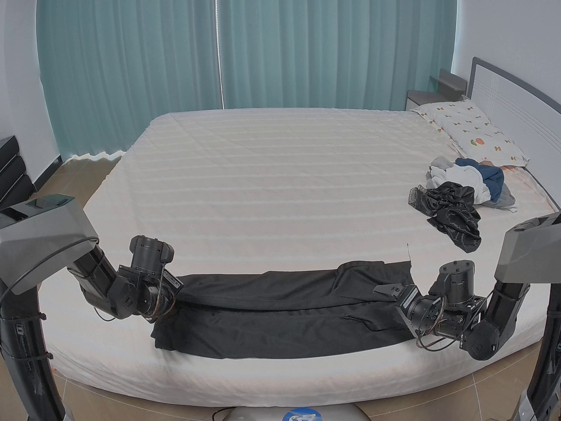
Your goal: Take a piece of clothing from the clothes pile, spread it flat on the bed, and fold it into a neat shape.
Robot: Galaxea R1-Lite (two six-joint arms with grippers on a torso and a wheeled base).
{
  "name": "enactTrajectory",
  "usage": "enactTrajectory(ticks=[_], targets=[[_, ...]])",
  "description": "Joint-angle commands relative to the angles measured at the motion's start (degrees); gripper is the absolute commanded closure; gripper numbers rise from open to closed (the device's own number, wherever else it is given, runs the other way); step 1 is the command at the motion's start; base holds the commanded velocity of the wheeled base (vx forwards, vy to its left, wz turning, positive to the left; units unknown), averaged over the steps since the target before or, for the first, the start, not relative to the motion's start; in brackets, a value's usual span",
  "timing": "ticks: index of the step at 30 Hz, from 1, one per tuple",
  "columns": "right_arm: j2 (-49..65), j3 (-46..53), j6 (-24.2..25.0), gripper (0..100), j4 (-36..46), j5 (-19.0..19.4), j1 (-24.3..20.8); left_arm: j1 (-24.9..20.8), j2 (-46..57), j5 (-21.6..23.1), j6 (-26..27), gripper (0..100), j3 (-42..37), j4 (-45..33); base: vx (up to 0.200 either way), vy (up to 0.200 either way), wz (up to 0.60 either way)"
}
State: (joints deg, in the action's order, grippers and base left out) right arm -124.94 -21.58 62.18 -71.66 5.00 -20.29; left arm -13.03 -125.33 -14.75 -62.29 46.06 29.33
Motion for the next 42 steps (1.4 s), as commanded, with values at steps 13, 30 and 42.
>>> enactTrajectory(ticks=[13,30,42], targets=[[-6.0,-9.2,5.0,0,3.4,-1.9,1.1,-0.9,1.3,0.1,-0.3,100,-0.2,1.1,0.000,0.000,0.00],[-11.3,-13.7,0.6,0,3.8,-10.8,1.7,-0.9,1.2,0.1,-0.3,100,-0.5,3.8,0.000,0.000,0.00],[-12.6,-16.6,0.5,100,4.9,-11.4,2.3,-0.9,1.2,-0.2,-0.3,100,-0.4,3.9,0.000,0.000,0.00]])
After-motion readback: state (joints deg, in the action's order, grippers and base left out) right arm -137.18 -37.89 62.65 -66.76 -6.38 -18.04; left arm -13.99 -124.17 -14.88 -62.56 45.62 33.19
